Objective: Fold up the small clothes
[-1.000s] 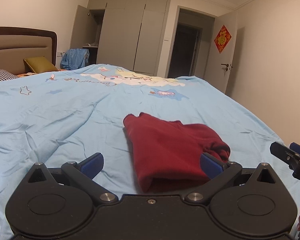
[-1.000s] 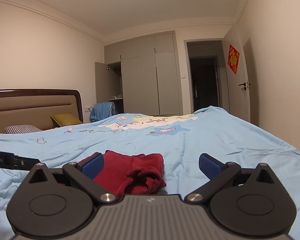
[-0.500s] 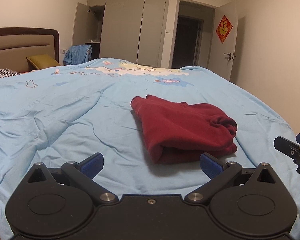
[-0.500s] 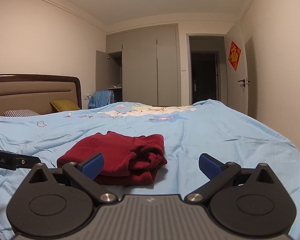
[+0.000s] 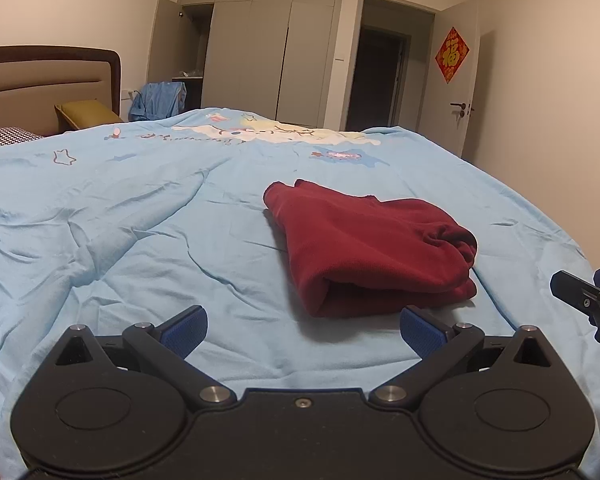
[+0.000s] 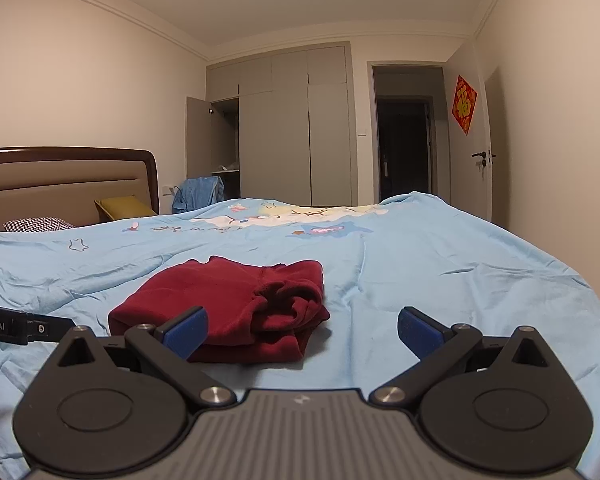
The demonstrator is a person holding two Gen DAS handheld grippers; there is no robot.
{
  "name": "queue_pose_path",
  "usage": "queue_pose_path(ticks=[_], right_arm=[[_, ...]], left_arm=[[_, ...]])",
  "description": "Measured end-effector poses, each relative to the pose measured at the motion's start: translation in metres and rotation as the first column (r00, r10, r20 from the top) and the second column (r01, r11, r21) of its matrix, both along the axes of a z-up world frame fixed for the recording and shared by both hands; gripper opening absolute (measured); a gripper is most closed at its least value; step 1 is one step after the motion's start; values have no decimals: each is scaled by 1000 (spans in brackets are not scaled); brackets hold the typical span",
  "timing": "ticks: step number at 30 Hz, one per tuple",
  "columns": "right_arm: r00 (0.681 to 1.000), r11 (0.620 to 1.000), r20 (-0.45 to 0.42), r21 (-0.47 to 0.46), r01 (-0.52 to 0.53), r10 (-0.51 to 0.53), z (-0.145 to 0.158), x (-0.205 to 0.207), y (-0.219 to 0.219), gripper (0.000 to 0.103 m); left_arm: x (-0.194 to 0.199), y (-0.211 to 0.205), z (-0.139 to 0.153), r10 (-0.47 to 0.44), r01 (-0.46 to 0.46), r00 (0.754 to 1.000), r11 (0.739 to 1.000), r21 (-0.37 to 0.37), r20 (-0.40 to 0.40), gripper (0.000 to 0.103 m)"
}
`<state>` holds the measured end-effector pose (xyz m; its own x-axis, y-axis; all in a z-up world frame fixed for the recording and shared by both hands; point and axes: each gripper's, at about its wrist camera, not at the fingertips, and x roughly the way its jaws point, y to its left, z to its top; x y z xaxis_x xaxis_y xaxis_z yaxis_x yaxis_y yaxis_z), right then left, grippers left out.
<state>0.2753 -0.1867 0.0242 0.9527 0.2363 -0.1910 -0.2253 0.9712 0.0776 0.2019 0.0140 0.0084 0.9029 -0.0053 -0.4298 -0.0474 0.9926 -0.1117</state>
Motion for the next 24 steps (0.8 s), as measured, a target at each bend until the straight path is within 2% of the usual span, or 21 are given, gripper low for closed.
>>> queue_pose_path(ticks=[24], right_arm=[[1000,1000,-12,7,6,-6,-4,-1,-1,103]], left_arm=[[1,-2,-6,1,-1,1000,1000,-4,-17,102]])
